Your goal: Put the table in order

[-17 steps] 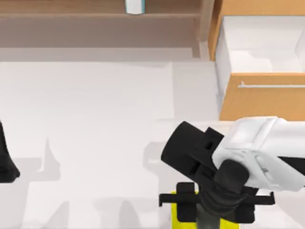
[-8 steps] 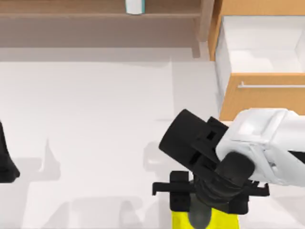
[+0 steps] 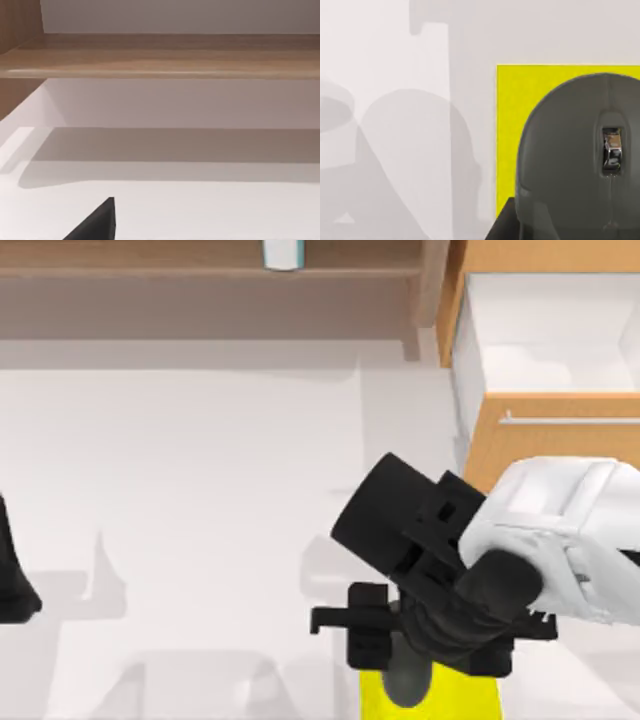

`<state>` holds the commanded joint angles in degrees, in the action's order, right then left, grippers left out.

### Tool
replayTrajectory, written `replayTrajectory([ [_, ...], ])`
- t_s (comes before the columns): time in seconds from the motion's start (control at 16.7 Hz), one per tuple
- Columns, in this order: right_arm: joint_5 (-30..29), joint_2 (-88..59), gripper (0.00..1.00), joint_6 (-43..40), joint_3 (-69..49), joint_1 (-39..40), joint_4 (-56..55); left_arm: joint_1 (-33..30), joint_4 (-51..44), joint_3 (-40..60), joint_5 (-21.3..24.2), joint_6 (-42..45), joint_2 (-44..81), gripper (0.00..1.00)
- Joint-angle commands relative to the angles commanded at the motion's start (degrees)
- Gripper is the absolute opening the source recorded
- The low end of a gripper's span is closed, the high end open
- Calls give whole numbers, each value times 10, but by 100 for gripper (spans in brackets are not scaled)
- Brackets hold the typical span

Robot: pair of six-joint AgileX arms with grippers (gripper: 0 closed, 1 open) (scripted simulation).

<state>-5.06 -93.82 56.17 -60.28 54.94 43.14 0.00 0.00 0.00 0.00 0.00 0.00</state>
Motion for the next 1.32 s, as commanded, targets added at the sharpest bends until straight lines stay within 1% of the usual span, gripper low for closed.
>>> replayTrajectory([
  [0.42,1,-11,0,0,13,1,-5,0,0,0,0,0,0,100],
  [0.78,4,-46,0,0,48,2,-3,0,0,0,0,0,0,100],
  [1.08,4,-48,0,0,50,2,-3,0,0,0,0,0,0,100],
  [1.32,4,-48,30,0,50,2,-3,0,0,0,0,0,0,100],
])
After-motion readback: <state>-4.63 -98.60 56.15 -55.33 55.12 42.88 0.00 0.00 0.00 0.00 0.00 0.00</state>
